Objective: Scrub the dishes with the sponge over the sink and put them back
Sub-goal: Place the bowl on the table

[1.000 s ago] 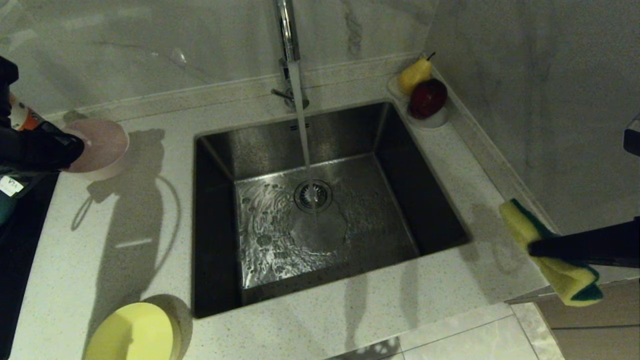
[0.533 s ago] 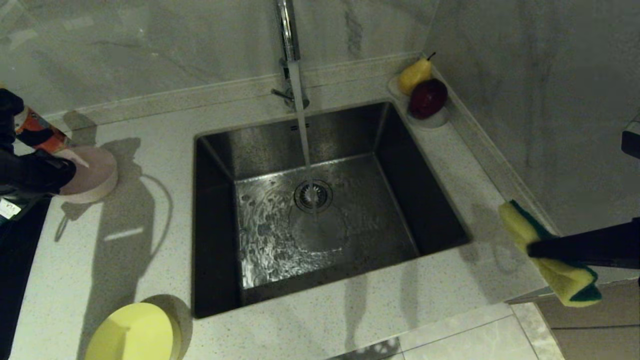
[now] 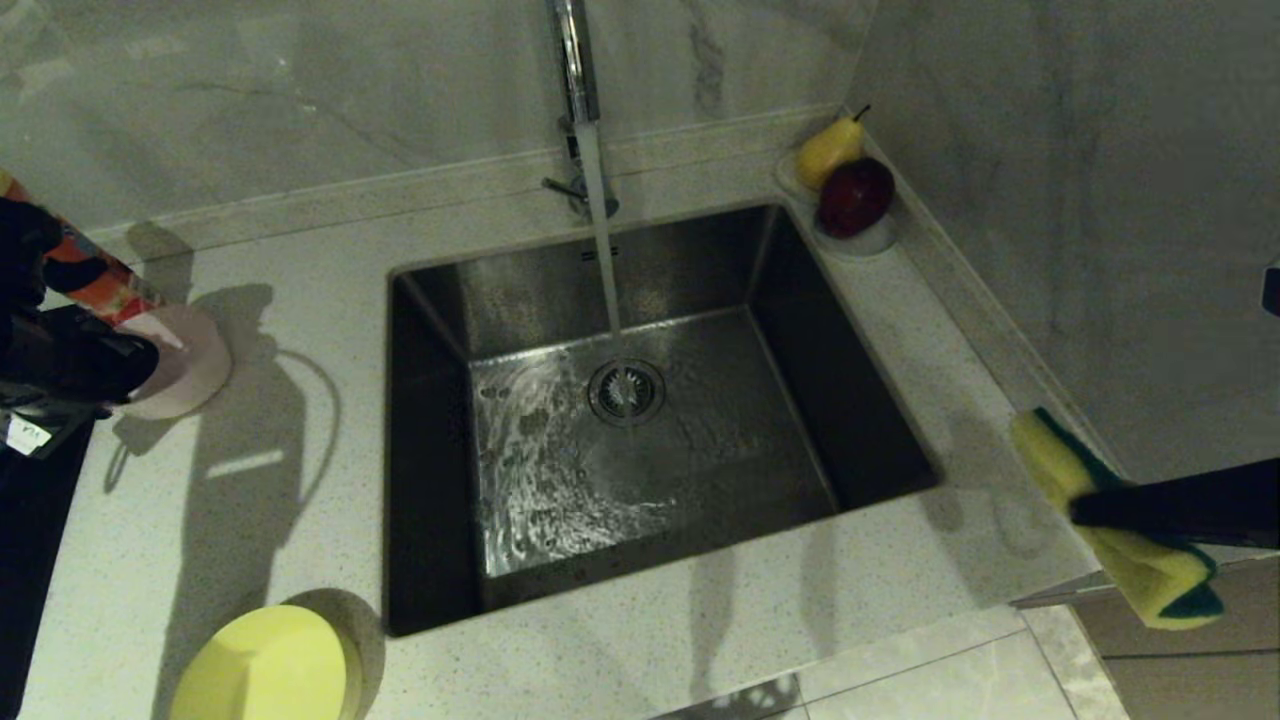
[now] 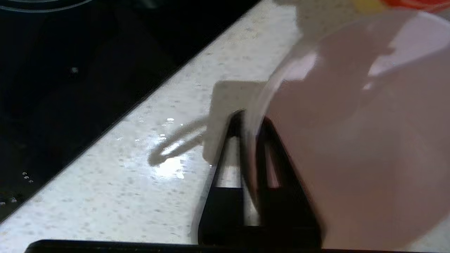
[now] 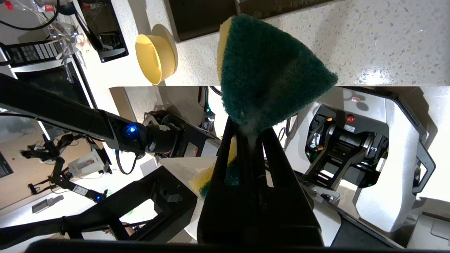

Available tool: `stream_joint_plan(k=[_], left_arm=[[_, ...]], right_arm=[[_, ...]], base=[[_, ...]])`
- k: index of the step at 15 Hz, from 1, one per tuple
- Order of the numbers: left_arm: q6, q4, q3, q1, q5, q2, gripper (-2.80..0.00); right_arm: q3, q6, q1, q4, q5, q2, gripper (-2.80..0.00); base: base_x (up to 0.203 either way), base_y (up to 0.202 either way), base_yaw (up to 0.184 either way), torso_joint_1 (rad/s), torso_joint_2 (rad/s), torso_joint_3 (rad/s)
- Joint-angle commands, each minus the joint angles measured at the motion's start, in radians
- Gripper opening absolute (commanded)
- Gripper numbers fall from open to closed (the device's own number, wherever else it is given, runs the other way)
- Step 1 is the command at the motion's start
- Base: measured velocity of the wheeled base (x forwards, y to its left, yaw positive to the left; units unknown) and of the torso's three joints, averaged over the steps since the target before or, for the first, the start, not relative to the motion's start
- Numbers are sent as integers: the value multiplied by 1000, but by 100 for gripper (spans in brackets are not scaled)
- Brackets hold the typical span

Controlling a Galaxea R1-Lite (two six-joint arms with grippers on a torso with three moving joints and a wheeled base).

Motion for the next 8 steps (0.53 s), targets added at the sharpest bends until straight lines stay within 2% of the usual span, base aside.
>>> stream_joint_plan(k=[1, 4, 8], left_arm=[[-4, 0, 0, 0, 1, -16, 0], [-5, 5, -16, 0, 1, -62, 0], [21, 11, -45, -1, 1, -206, 0]], right_arm=[[4, 4, 1, 5, 3, -12, -280], [-1, 2, 1, 7, 3, -20, -280], [5, 4, 1, 10, 1, -34, -280]], base=[[0, 0, 0, 0, 0, 0], [0, 0, 0, 0, 0, 0], [0, 0, 0, 0, 0, 0]])
